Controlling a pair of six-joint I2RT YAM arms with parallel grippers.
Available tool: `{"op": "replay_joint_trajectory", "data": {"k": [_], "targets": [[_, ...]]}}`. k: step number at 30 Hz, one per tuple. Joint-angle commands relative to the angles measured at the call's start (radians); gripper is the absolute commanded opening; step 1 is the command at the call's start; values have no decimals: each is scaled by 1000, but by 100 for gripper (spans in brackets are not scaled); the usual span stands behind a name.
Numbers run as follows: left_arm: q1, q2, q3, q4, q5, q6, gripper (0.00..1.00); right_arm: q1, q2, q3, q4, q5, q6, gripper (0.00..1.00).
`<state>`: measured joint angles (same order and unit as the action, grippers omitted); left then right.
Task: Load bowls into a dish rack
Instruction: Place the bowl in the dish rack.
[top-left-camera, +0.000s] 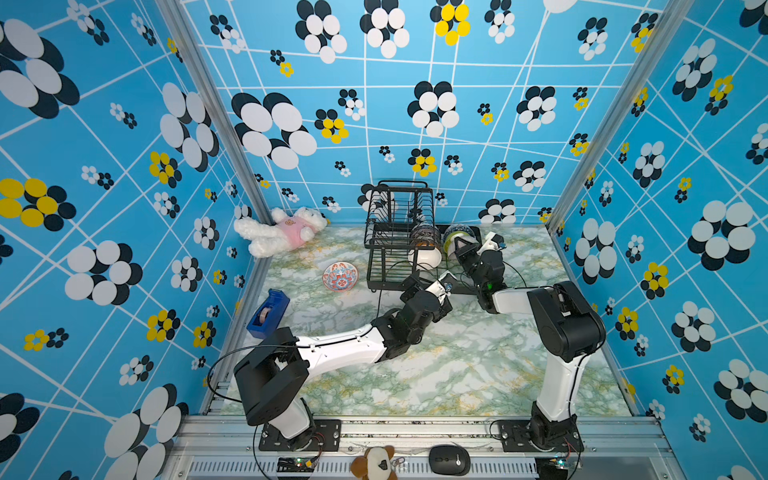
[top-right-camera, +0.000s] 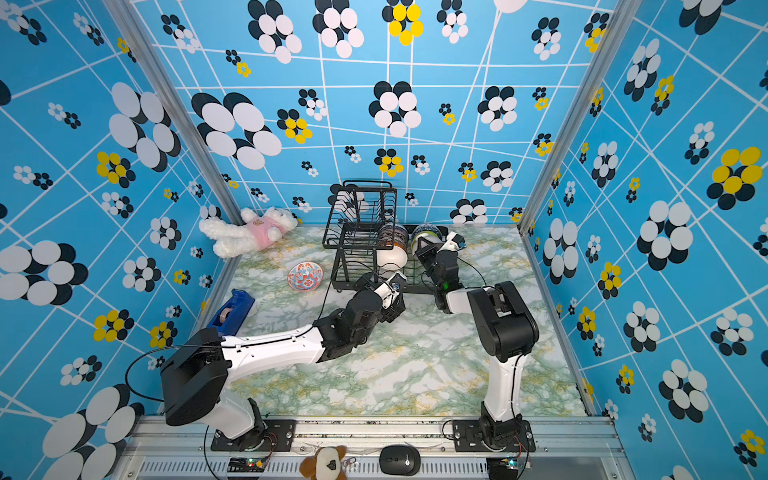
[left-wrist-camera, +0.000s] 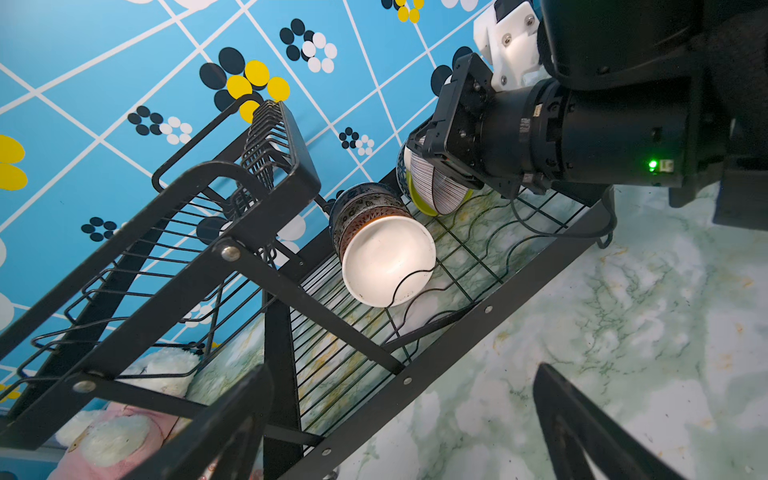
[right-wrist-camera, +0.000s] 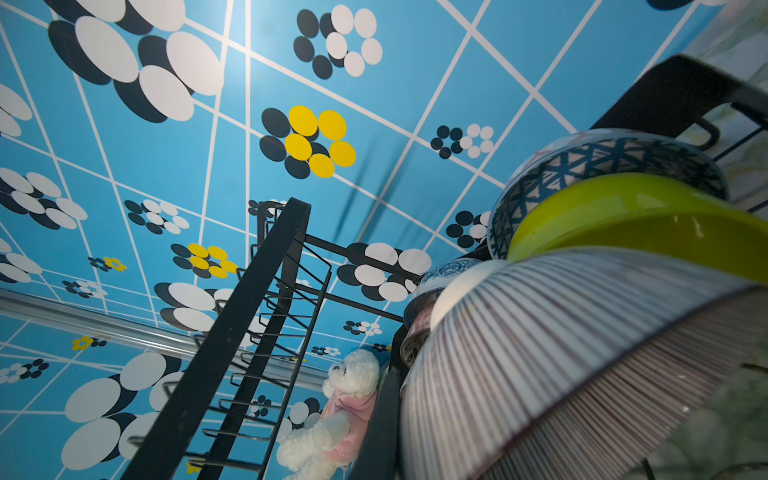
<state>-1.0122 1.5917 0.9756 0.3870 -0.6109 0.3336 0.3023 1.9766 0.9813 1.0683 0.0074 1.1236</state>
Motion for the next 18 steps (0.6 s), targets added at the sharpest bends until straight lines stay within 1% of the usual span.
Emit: {"op": "replay_joint_trajectory", "data": {"k": [1,18], "targets": [[11,16,-13,-6,17,-25,99,-6,24,52,132,-8,11,0],[38,22,-11,-13,43,-59,99,-14,139,80,240,6,21,0]]}}
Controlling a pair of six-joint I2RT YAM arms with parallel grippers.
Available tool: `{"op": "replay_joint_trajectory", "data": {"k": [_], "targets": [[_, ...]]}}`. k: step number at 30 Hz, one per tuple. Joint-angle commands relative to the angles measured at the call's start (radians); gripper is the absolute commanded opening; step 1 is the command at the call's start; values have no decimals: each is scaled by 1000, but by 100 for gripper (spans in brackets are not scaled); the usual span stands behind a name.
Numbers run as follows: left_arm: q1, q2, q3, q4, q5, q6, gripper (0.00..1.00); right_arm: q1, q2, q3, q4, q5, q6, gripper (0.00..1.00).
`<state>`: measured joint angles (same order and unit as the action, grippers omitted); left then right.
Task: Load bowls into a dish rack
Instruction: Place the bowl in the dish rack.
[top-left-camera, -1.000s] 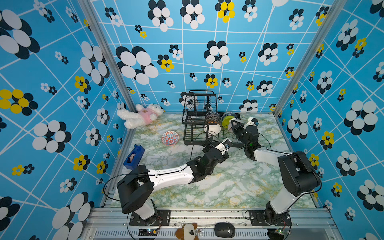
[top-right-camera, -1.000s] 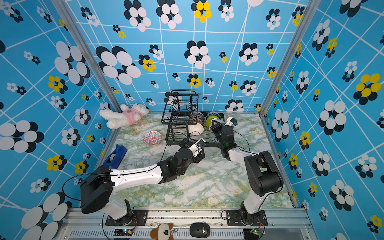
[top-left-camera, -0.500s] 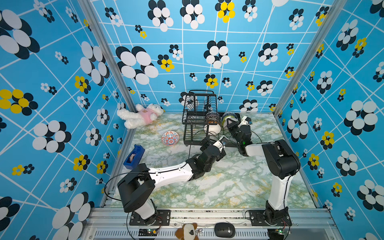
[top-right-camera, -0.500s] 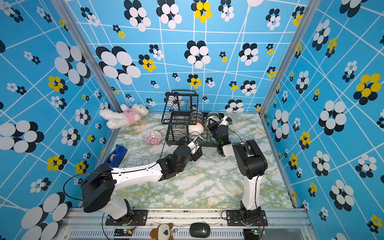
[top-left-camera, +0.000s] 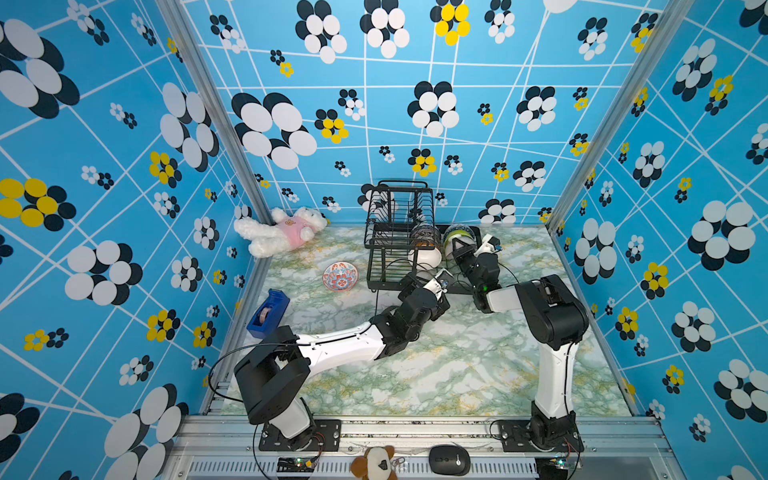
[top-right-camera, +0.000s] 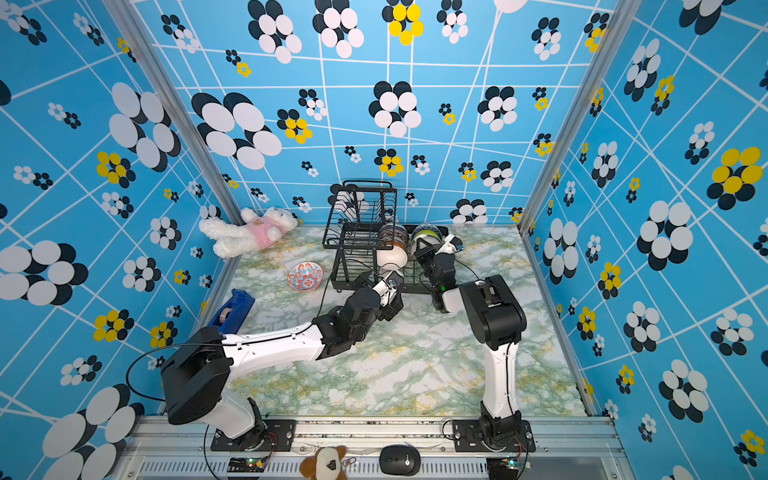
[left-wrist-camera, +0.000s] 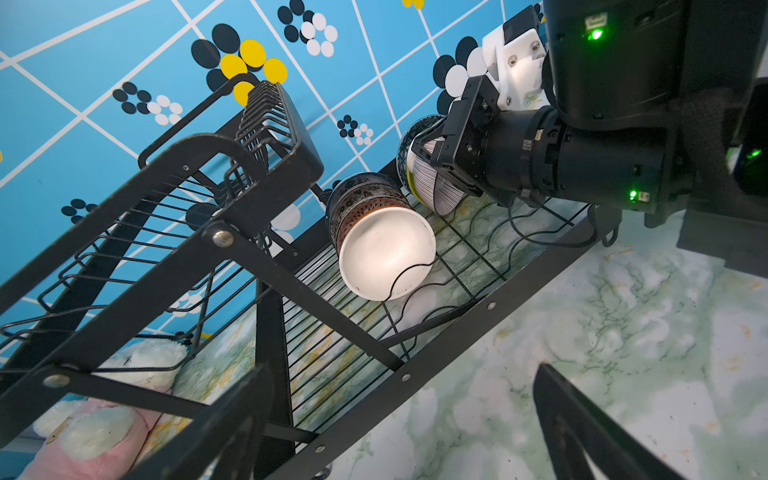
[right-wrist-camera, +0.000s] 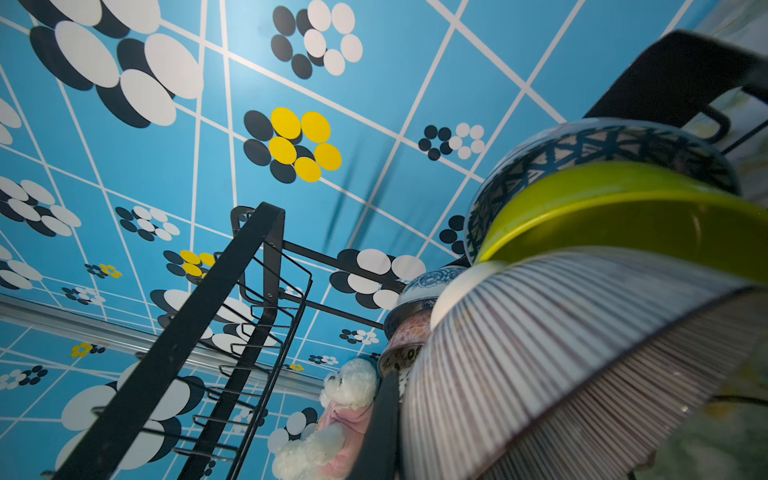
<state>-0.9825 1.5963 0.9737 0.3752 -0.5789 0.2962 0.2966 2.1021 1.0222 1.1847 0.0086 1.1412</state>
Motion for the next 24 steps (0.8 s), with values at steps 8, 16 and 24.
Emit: {"op": "replay_joint_trajectory", "data": {"k": [8,16,24], "targets": [[13,18,-10,-5,18,-32,99,-8,54,58,160,13,39,0],[18,12,-12,-4,21,-35,99,-8,100,69,197,30,77,0],[22,1,-19,0,21,-37,99,-8,121,78,200,46,104,0]]}}
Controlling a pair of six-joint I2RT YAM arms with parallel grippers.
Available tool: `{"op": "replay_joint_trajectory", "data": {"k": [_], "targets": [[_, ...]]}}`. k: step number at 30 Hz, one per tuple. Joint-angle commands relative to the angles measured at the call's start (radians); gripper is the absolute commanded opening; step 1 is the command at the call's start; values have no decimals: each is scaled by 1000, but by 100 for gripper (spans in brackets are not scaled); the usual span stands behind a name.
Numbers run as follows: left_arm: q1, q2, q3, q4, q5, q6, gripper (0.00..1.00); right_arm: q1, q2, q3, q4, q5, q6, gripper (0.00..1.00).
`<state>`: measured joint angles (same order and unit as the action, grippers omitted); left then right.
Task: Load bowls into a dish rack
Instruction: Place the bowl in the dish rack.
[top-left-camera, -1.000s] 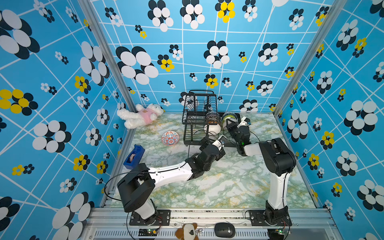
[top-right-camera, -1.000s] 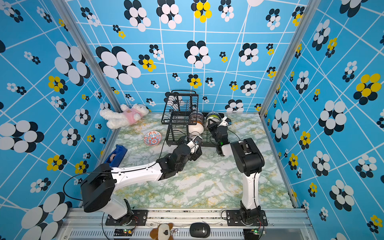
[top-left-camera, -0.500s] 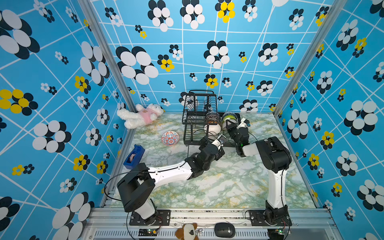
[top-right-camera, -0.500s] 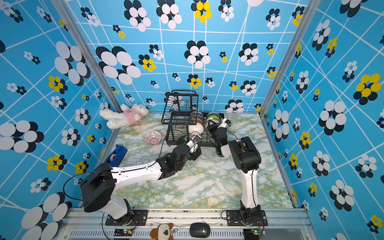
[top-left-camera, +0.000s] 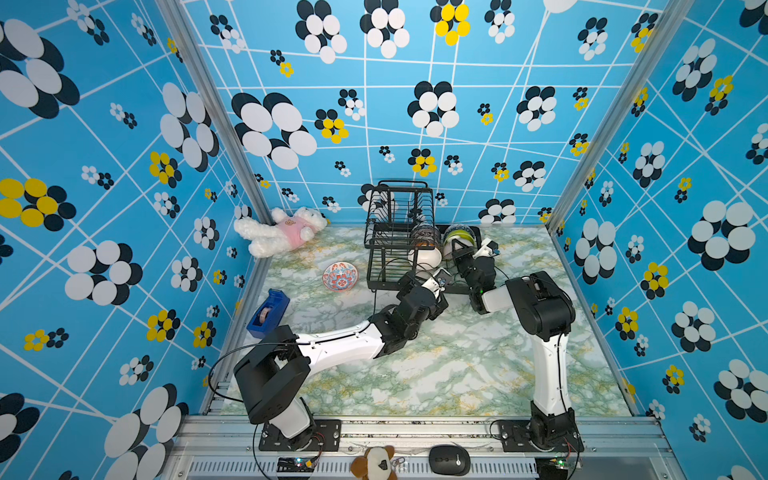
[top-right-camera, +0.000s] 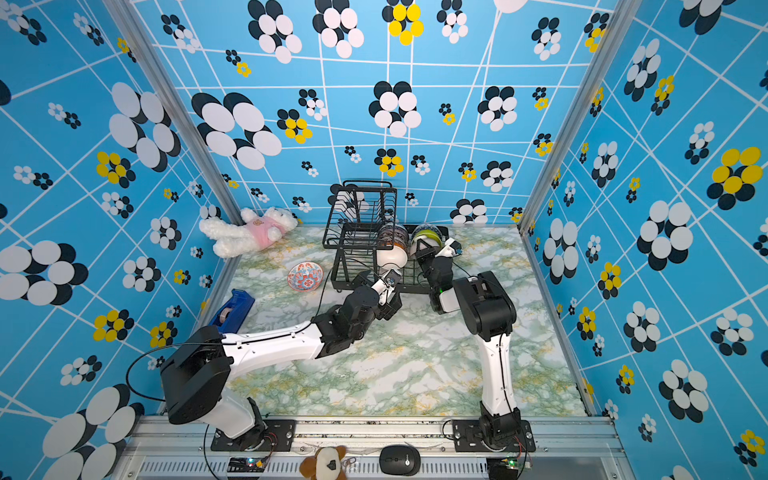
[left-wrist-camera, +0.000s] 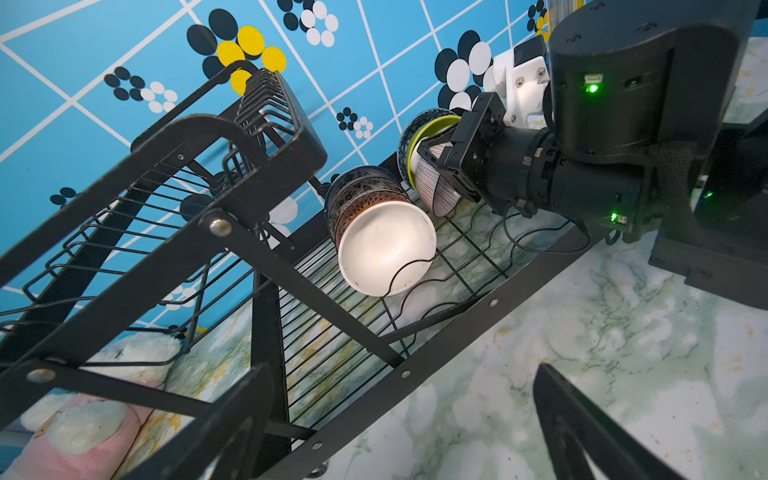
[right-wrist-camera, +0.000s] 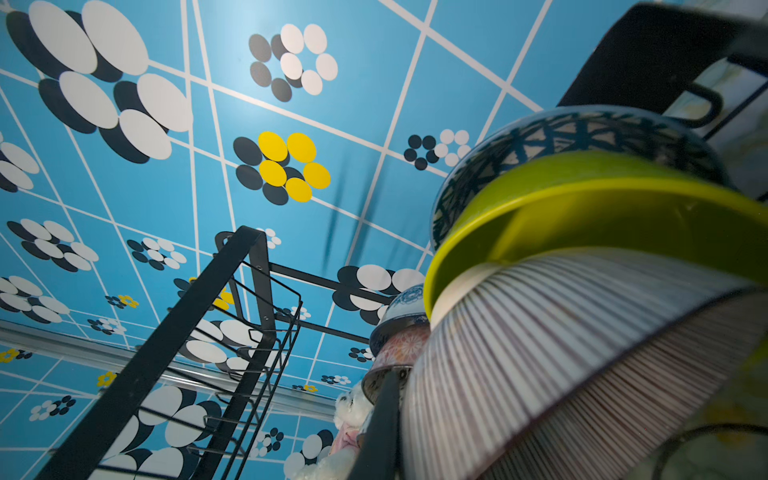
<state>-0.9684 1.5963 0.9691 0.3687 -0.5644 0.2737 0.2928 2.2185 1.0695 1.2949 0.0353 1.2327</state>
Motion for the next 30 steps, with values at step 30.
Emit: {"op": "replay_joint_trajectory", "data": {"k": [30], "targets": [[10,-27,-11,-24,31,-56,99,-4,-73,-43,-82,76,117,16]]}}
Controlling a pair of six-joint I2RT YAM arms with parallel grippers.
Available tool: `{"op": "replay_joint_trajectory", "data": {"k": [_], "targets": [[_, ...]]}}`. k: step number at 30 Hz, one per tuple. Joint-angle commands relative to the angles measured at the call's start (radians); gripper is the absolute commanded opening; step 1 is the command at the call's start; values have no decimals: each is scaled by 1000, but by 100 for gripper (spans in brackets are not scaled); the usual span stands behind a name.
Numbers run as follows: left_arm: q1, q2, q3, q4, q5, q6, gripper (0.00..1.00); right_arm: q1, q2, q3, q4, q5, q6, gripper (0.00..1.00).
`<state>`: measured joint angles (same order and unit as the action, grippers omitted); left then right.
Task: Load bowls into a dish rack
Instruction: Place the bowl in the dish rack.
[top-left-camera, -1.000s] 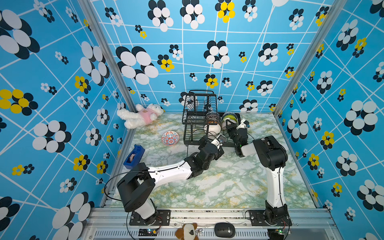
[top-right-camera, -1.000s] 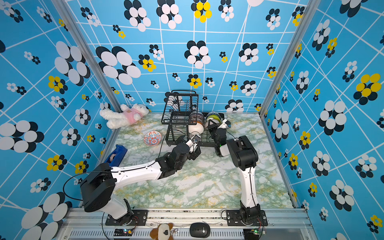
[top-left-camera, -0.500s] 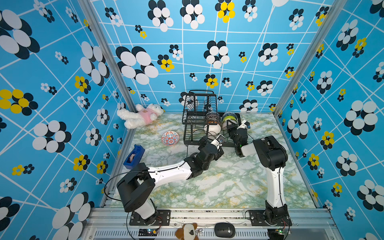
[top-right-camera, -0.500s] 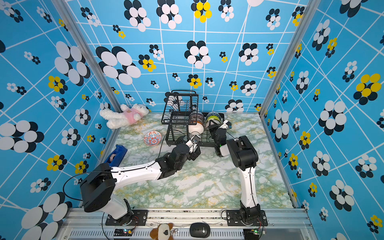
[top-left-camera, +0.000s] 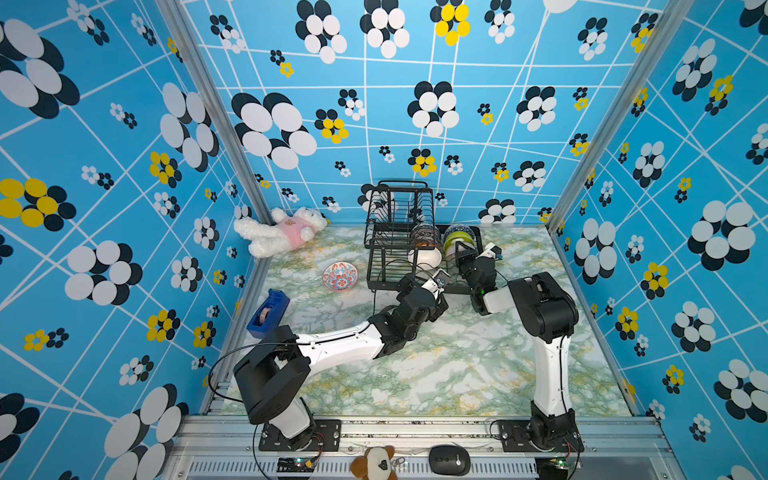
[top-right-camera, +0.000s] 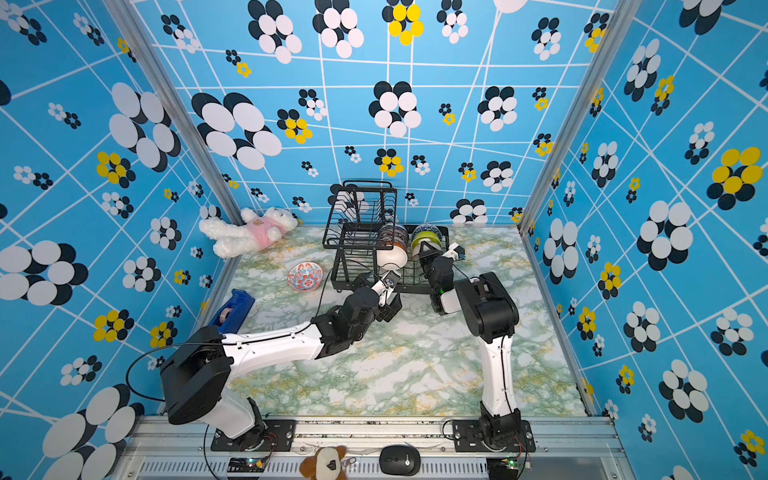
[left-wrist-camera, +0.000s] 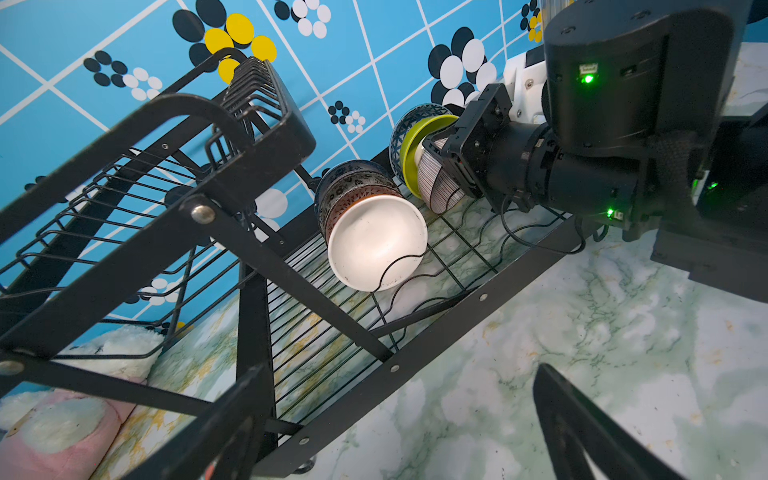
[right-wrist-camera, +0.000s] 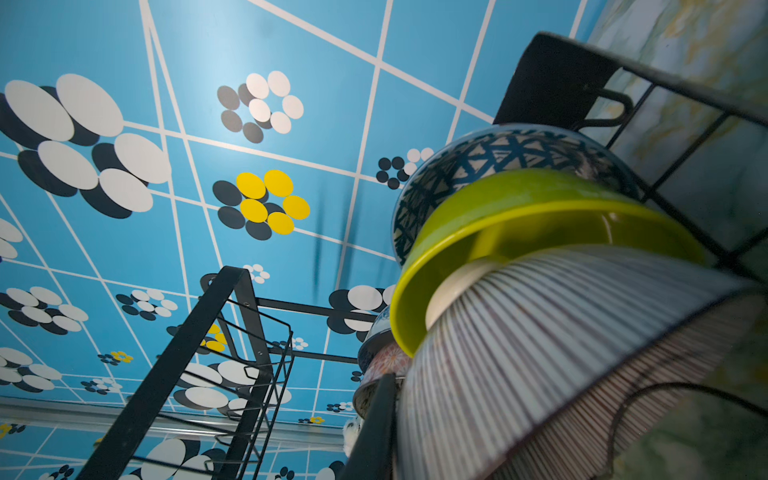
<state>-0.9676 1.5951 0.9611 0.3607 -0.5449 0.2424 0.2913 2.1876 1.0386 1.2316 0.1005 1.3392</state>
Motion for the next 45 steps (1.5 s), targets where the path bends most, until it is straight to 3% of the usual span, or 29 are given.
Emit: {"op": "replay_joint_trajectory", "data": {"k": [1,18,45], "targets": [[10,-29,-3,-16,13,-25,99,-3,-45,-16,-24,12,14,16],[8,-55,-17,-12,11,-31,99,-3,-98,-59,-69,24,16,28],[-3,-70,19,-81,4,-84,99,-4,-275,-225,-42,-16,-1,59]]}}
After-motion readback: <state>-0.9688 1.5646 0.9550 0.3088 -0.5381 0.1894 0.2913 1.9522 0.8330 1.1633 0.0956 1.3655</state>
